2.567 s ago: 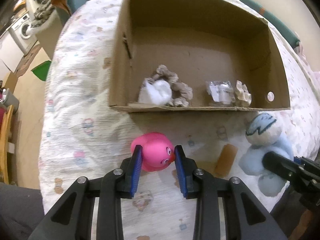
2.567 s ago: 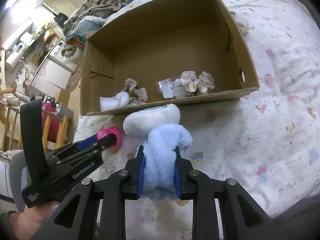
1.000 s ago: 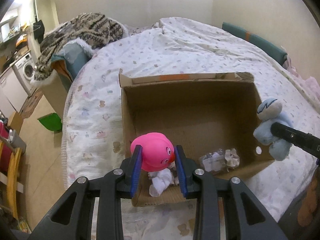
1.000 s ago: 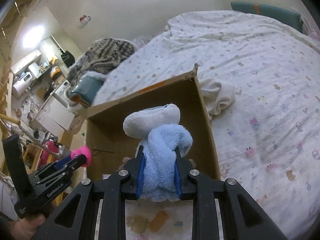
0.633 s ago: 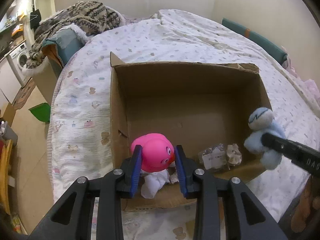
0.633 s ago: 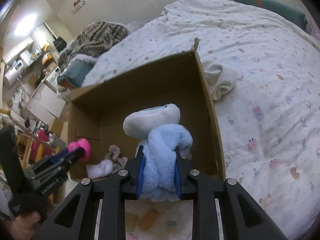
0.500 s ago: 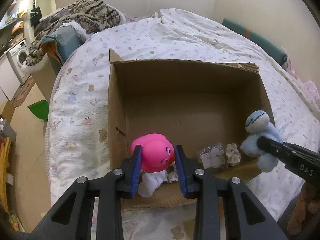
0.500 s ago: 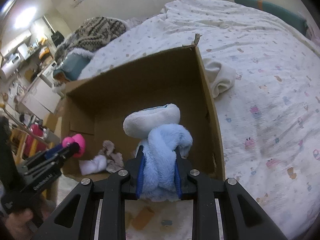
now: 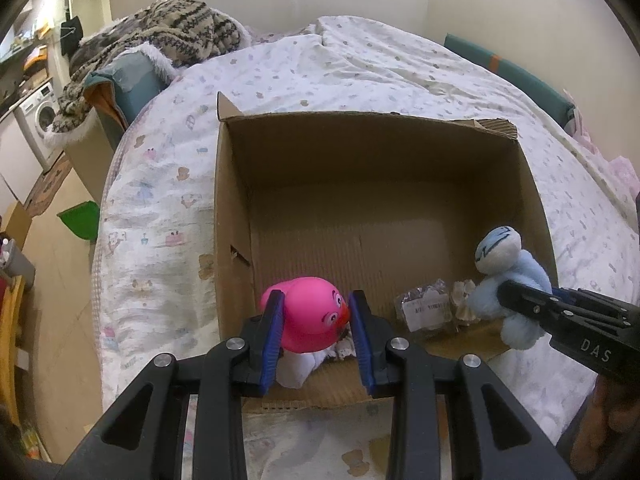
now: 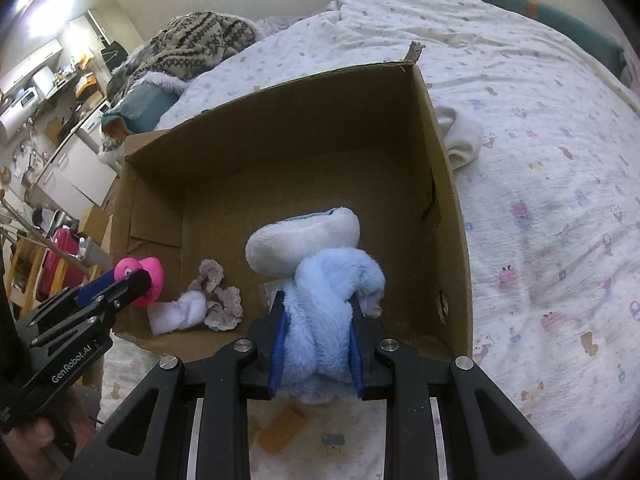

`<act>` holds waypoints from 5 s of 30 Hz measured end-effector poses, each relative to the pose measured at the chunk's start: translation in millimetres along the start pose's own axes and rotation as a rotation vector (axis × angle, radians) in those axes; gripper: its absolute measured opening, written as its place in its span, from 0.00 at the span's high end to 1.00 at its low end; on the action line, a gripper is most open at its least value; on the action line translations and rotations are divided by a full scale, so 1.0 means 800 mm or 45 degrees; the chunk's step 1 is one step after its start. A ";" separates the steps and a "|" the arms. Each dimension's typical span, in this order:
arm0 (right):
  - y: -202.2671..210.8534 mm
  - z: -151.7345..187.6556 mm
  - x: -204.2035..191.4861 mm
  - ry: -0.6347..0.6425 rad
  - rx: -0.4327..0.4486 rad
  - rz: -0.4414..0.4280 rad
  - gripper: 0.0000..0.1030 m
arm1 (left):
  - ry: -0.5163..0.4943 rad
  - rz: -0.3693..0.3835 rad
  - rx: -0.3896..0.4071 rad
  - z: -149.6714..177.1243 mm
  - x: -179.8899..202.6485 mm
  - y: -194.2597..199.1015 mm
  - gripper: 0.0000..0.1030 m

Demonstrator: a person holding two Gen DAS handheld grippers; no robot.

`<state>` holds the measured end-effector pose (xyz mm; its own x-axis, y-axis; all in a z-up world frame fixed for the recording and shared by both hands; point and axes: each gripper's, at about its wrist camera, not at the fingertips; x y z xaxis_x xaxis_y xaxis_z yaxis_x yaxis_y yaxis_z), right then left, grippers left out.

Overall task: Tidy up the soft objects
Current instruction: 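Carry the duck and plush over the box and lower them inside, then open both tools and withdraw them from the box, then move the right tool to the tan cardboard tube and grasp it, then carry the tube over the box and lower it inside with the right tool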

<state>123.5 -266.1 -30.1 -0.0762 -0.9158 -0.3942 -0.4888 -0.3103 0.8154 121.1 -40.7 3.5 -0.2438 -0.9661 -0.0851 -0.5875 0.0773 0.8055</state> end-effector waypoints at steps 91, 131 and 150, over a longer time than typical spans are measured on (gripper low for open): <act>0.028 0.060 0.035 -0.213 -0.148 0.030 0.28 | -0.166 0.234 -0.412 0.120 0.099 -0.036 0.91; -0.093 0.108 0.002 -0.213 -0.604 -0.020 0.92 | 0.215 0.243 -0.368 0.113 0.011 0.014 0.94; -0.025 0.110 -0.017 -0.107 -0.429 -0.125 0.94 | 0.160 0.080 -0.291 0.119 0.001 0.027 0.94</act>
<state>57.8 -225.1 -78.4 -0.1209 -0.8577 -0.4997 -0.1847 -0.4752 0.8603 34.8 -16.1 -35.4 -0.1678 -0.9853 0.0311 -0.3817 0.0940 0.9195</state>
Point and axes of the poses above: each gripper's, at about its wrist camera, not at the fingertips, and y roughly against the way its jaws point, x to its right, z to its underside, and after that the axes turned 12 degrees about -y, right-handed
